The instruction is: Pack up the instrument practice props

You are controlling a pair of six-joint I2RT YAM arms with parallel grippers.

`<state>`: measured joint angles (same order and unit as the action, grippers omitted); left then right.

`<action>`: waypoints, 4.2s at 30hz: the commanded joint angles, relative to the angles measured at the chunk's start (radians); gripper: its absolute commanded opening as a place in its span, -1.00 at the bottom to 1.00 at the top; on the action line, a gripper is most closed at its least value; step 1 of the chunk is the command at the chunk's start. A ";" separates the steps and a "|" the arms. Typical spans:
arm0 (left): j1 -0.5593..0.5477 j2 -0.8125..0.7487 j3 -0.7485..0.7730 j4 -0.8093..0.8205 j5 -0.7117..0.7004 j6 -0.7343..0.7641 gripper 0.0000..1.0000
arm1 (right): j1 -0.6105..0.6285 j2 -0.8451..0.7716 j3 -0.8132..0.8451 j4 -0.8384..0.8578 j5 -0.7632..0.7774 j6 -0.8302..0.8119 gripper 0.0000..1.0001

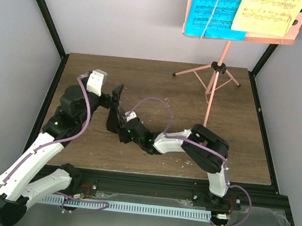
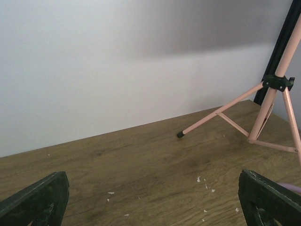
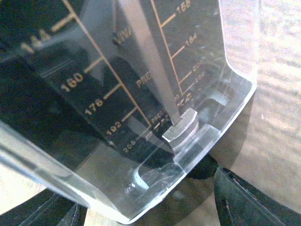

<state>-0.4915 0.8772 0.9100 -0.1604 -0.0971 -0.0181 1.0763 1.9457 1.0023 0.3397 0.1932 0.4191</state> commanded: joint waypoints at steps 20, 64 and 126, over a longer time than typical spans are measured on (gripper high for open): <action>0.001 -0.126 -0.065 0.092 -0.092 0.022 0.99 | -0.069 -0.285 -0.005 0.134 -0.127 -0.228 1.00; 0.001 -0.034 -0.026 0.045 -0.011 0.000 0.99 | -1.079 -0.410 -0.108 -0.004 -0.483 -0.298 0.03; 0.001 -0.024 -0.027 0.043 -0.027 0.007 0.99 | -0.177 -0.563 -0.238 -0.068 0.144 0.390 0.85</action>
<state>-0.4915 0.8612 0.8566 -0.1177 -0.1146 -0.0223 0.8944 1.4754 0.8059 0.2687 0.3328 0.8215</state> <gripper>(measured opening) 0.995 0.874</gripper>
